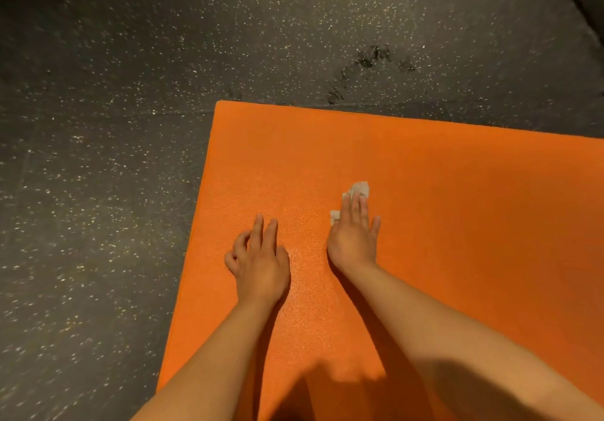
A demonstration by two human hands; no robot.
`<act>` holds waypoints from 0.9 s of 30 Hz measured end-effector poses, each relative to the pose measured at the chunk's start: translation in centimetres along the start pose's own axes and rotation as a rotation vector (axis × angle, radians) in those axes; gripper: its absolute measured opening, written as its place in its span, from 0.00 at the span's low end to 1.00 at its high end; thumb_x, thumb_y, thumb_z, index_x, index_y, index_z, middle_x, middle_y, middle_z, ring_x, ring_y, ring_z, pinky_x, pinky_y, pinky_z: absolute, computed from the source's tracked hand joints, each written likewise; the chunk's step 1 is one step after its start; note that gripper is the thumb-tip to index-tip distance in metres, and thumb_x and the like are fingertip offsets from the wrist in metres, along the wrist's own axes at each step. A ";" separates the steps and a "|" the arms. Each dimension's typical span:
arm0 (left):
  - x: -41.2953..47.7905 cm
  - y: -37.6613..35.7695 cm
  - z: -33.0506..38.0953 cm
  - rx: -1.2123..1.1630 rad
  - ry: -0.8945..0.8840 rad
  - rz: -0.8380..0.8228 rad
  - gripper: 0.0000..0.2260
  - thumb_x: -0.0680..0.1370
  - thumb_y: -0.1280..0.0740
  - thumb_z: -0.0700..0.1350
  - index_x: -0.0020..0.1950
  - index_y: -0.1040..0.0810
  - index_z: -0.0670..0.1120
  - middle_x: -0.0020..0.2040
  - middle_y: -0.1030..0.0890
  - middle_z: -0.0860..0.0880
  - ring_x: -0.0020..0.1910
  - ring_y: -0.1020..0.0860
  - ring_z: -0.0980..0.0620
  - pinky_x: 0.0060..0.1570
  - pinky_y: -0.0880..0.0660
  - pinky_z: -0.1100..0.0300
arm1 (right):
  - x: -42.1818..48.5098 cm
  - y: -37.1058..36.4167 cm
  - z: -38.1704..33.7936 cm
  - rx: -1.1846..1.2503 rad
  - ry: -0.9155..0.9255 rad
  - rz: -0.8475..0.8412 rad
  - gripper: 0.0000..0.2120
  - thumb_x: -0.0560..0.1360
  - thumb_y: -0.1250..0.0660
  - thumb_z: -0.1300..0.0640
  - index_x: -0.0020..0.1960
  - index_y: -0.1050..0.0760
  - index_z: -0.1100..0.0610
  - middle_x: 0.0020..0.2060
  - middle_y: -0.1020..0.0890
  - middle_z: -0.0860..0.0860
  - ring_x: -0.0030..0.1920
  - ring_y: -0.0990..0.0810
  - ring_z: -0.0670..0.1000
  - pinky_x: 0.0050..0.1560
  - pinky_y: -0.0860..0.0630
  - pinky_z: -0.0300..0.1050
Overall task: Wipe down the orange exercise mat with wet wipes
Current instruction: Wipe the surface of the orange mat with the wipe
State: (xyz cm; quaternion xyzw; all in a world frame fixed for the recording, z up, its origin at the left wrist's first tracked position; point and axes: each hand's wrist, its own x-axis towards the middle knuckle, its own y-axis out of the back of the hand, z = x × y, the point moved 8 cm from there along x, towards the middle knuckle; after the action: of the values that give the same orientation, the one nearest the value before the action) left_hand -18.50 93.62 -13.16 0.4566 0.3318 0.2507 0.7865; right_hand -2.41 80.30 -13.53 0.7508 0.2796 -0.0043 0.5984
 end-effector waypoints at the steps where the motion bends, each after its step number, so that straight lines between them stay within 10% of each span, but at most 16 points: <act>1: 0.3 0.2 0.0 -0.013 -0.010 0.011 0.23 0.83 0.42 0.53 0.78 0.38 0.59 0.81 0.43 0.54 0.72 0.43 0.46 0.67 0.46 0.45 | 0.1 -0.3 -1.3 0.010 0.039 -0.007 0.30 0.85 0.51 0.54 0.83 0.60 0.52 0.81 0.62 0.49 0.80 0.67 0.48 0.77 0.68 0.60; 8: 2.8 1.5 -0.6 0.016 0.016 0.007 0.24 0.83 0.44 0.54 0.80 0.41 0.58 0.83 0.49 0.54 0.74 0.46 0.46 0.70 0.49 0.45 | 0.6 -2.5 -10.2 -0.033 0.396 -0.149 0.29 0.86 0.51 0.52 0.83 0.59 0.48 0.82 0.61 0.46 0.80 0.66 0.46 0.78 0.66 0.60; 15: 3.1 1.6 0.0 0.050 0.054 0.002 0.25 0.84 0.46 0.54 0.81 0.46 0.60 0.83 0.52 0.54 0.74 0.48 0.45 0.69 0.50 0.45 | 3.0 -0.1 -3.0 -0.037 0.051 0.014 0.29 0.85 0.53 0.53 0.83 0.61 0.52 0.81 0.64 0.50 0.80 0.68 0.49 0.77 0.69 0.59; 22: 4.7 0.8 1.3 0.035 -0.002 -0.036 0.23 0.85 0.49 0.58 0.80 0.47 0.63 0.83 0.56 0.56 0.76 0.50 0.48 0.69 0.51 0.44 | 2.2 -1.7 -10.9 -0.032 0.468 -0.143 0.27 0.86 0.51 0.52 0.83 0.54 0.48 0.82 0.56 0.48 0.81 0.63 0.47 0.78 0.67 0.57; 27: 4.7 1.0 0.8 0.033 0.003 -0.017 0.24 0.84 0.47 0.59 0.80 0.46 0.63 0.83 0.55 0.56 0.74 0.49 0.49 0.68 0.51 0.45 | 5.3 1.2 -3.4 -0.073 0.200 0.016 0.27 0.86 0.55 0.50 0.83 0.59 0.49 0.82 0.61 0.48 0.80 0.66 0.48 0.78 0.67 0.59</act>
State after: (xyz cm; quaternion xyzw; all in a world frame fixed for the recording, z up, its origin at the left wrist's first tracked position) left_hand -14.87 96.93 -13.39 0.4662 0.3409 0.2391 0.7806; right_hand 1.44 85.35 -13.28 0.7275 0.3321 0.0856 0.5943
